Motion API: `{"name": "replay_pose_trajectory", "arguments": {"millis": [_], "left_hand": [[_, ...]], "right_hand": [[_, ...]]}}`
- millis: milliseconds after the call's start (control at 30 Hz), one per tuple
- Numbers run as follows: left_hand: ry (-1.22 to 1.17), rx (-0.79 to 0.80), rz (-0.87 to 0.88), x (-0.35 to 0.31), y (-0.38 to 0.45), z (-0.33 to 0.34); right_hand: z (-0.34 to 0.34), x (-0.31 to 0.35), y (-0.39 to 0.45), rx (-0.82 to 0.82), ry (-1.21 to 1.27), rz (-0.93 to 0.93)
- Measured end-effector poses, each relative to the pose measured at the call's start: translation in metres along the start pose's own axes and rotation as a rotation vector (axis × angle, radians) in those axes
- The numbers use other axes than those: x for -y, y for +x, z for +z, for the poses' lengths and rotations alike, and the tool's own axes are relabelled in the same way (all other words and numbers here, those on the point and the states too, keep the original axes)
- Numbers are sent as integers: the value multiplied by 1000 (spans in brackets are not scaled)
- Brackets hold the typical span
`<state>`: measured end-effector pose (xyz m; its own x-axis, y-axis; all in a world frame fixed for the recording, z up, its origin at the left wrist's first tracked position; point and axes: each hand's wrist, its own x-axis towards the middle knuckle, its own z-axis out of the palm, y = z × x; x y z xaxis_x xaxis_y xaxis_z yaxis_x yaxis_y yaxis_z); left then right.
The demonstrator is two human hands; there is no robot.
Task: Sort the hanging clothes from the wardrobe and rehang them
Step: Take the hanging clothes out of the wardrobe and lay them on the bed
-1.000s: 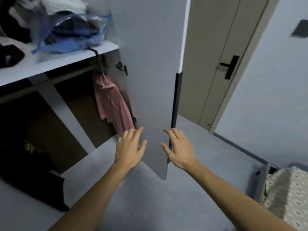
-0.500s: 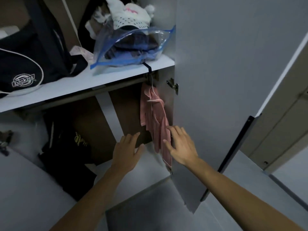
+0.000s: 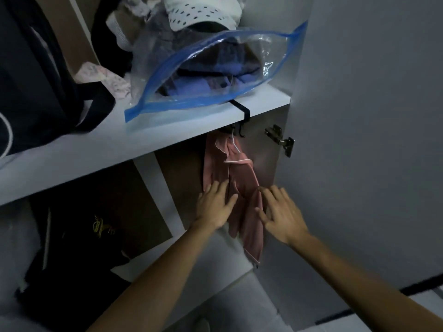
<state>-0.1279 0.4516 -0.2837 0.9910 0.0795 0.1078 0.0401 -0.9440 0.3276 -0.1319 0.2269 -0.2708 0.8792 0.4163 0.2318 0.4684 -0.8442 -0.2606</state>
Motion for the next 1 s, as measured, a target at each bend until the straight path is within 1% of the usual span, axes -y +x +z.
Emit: {"name": "replay_pose_trajectory", "arguments": {"millis": [200, 300, 467, 533, 633, 767, 900, 1000], "left_hand": [[-28, 38, 111, 22, 93, 8], [-15, 5, 161, 30, 132, 9], [-36, -33, 169, 39, 181, 7], [-15, -51, 210, 41, 195, 6], [-9, 3, 251, 42, 212, 7], [-2, 39, 307, 43, 230, 14], [-51, 18, 306, 44, 232, 16], [-2, -43, 294, 48, 226, 18]], "right_hand": [[25, 12, 48, -6, -56, 100], [38, 16, 67, -37, -49, 157], [54, 11, 85, -48, -126, 138], [60, 5, 89, -39, -155, 156], [67, -1, 96, -15, -159, 230], [77, 12, 108, -35, -61, 309], [77, 21, 132, -68, 53, 375], [77, 19, 152, -91, 78, 419]]}}
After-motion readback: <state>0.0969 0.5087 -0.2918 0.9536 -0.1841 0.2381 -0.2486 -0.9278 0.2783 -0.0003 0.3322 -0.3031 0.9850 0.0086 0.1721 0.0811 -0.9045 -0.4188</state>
